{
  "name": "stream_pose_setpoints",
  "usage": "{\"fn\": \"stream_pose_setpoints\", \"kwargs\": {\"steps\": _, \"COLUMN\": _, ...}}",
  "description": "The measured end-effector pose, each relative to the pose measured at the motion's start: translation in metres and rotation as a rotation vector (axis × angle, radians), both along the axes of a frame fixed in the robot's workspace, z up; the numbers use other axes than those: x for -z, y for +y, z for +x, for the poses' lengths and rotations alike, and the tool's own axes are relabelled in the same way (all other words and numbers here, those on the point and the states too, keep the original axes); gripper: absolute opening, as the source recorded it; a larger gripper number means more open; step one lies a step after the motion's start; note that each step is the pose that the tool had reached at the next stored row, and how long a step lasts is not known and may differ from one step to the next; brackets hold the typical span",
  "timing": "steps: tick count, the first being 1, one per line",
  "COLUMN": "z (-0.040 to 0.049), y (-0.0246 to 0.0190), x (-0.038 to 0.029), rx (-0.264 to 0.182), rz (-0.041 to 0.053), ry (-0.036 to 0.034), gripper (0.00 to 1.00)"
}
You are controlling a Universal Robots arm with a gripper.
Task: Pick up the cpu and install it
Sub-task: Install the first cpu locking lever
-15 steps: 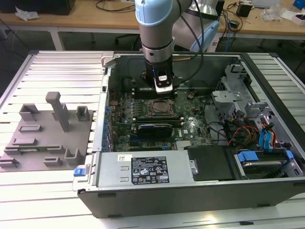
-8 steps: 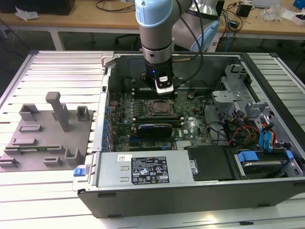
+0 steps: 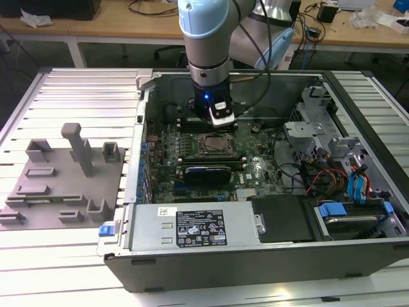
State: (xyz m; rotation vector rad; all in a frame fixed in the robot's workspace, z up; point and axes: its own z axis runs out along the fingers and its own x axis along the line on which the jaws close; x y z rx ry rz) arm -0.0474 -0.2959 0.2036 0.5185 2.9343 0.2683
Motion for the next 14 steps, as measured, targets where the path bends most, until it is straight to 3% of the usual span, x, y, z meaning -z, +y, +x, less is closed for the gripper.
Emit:
{"fn": "stream_pose_setpoints", "kwargs": {"steps": 2, "z": -0.0006, "y": -0.0001, "x": 0.0000, "rx": -0.001, "rz": -0.0015, "ry": -0.0046, "gripper": 0.11}}
{"fn": "stream_pose_setpoints", "kwargs": {"steps": 4, "z": -0.0008, "y": -0.0001, "x": 0.0003, "rx": -0.003, "rz": -0.0024, "ry": -0.0134, "gripper": 0.11}}
{"fn": "stream_pose_setpoints", "kwargs": {"steps": 5, "z": -0.0010, "y": -0.0002, "x": 0.0006, "rx": -0.006, "rz": -0.0037, "ry": -0.0222, "gripper": 0.11}}
{"fn": "stream_pose_setpoints", "kwargs": {"steps": 6, "z": -0.0010, "y": -0.0003, "x": 0.0007, "rx": -0.007, "rz": -0.0047, "ry": -0.0241, "gripper": 0.11}}
{"fn": "stream_pose_setpoints", "kwargs": {"steps": 14, "z": -0.0021, "y": -0.0003, "x": 0.0008, "rx": -0.007, "rz": -0.0057, "ry": -0.0241, "gripper": 0.11}}
